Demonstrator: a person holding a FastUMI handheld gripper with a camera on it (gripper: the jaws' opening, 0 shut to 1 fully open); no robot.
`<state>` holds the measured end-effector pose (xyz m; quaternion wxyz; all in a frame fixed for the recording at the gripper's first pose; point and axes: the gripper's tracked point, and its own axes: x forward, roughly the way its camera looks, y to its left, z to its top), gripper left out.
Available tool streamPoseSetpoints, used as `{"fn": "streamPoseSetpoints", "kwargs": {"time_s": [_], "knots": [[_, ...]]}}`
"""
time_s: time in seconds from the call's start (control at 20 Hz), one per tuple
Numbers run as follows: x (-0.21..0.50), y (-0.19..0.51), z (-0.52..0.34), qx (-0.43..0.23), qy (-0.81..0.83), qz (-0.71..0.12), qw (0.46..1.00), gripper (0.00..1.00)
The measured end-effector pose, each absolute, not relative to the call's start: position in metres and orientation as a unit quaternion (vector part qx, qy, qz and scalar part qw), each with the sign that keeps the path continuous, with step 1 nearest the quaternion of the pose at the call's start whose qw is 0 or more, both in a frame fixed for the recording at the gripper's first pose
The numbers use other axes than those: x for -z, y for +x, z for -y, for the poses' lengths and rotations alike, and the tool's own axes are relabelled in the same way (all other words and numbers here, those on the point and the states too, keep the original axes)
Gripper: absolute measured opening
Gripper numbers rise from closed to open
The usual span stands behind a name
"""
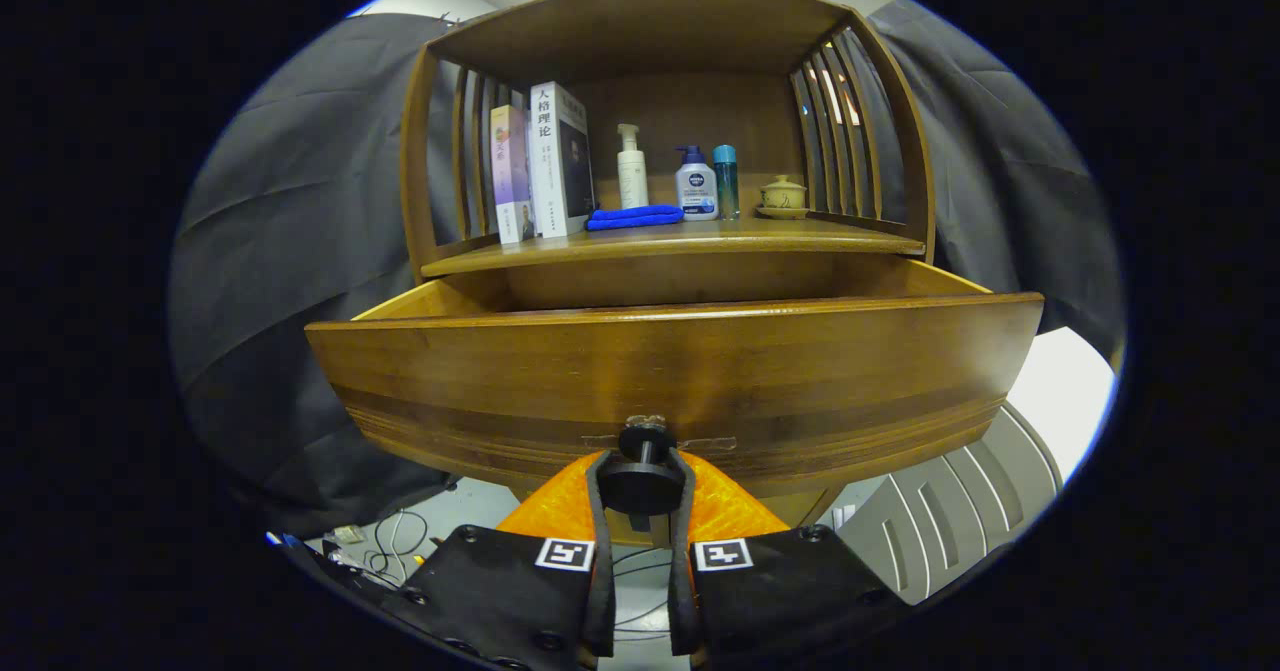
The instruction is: Pull open the drawer, take out the items inside it, and place them on the countertop above the cabinet.
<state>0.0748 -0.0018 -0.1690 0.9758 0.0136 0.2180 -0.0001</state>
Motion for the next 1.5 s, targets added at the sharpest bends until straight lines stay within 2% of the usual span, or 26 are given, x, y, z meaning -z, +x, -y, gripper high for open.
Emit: {"fn": "streamPoseSetpoints", "kwargs": {"time_s": [0.55,0.8,1.05,1.5], "knots": [[0.181,0.011,-0.006,-0.043,-0.015,-0.234,0.971,0.23],[0.181,0.004,-0.001,-0.046,-0.020,-0.232,0.971,0.23],[0.169,0.002,-0.003,-0.056,-0.034,-0.203,0.977,0.45],[0.077,0.000,-0.006,-0.101,-0.010,-0.115,0.988,0.92]]}}
